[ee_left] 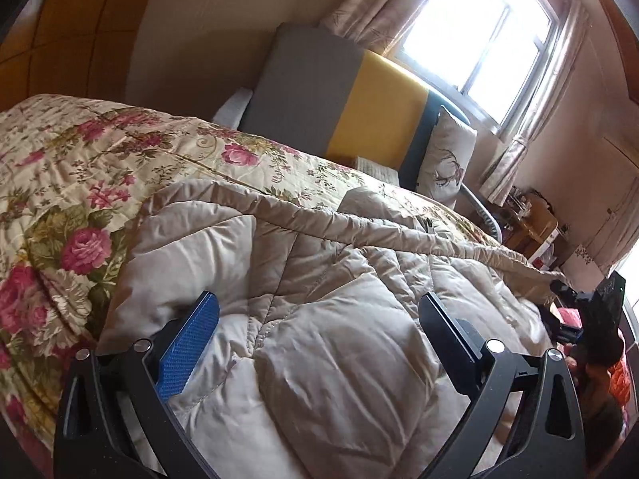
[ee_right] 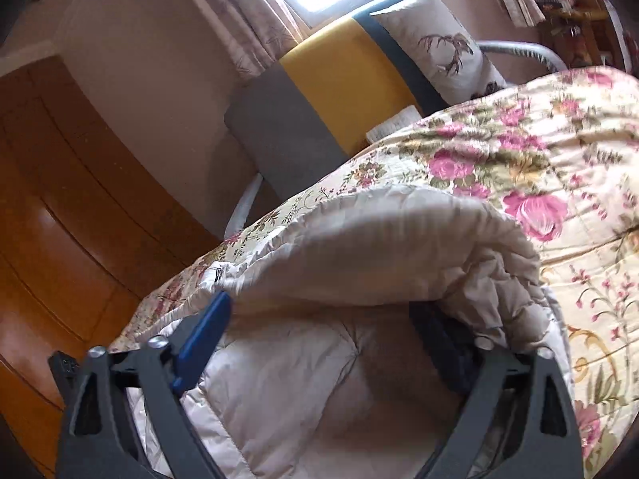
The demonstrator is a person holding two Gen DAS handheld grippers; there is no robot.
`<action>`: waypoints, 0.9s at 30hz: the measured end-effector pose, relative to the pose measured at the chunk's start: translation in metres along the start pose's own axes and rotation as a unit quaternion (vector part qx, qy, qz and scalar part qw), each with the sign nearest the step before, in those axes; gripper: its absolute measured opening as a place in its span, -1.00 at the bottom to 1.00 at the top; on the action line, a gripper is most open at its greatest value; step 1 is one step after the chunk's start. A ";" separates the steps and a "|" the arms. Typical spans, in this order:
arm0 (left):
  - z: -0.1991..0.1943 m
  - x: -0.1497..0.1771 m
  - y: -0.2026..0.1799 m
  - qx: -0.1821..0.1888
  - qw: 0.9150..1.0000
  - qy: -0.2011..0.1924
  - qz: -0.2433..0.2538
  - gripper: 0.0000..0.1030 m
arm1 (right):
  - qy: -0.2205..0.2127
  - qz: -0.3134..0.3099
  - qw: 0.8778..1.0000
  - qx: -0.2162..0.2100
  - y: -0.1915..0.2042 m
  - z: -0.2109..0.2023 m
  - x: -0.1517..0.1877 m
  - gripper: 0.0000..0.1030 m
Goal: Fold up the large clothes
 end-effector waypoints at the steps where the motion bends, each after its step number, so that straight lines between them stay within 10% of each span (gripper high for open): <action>1: -0.019 -0.001 -0.006 0.009 1.000 -0.001 -0.009 0.92 | 0.000 -0.037 0.999 0.028 0.011 -0.004 0.001 0.97; 6: -0.045 -0.010 -0.044 0.019 1.000 -0.001 0.024 0.92 | 0.091 -0.174 0.974 0.115 0.048 0.013 0.015 0.93; 10: -0.021 -0.002 -0.071 -0.029 0.994 0.034 0.098 0.82 | 0.170 -0.154 0.964 0.134 0.033 0.046 0.026 -0.06; 15: 0.008 0.013 -0.062 -0.071 0.989 0.067 0.110 -0.57 | 0.189 -0.197 0.950 0.155 0.032 0.060 0.039 -0.94; 18: -0.006 0.005 -0.067 -0.070 0.990 0.053 0.113 -0.90 | 0.187 -0.226 0.943 0.158 0.038 0.064 0.033 -0.98; 27: 0.003 -0.028 -0.066 -0.111 0.986 0.016 0.125 -0.90 | 0.170 -0.244 0.943 0.146 0.047 0.091 0.005 -0.98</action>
Point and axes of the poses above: each gripper's, at about its wrist camera, not at the fingertips, and z roughly the way its jaws point, y to its left, x to its underside, the point moved 5 cm from there along z, roughly the way its jaws point, and after that the axes turned 13 degrees about -x, right-handed, at the moved point
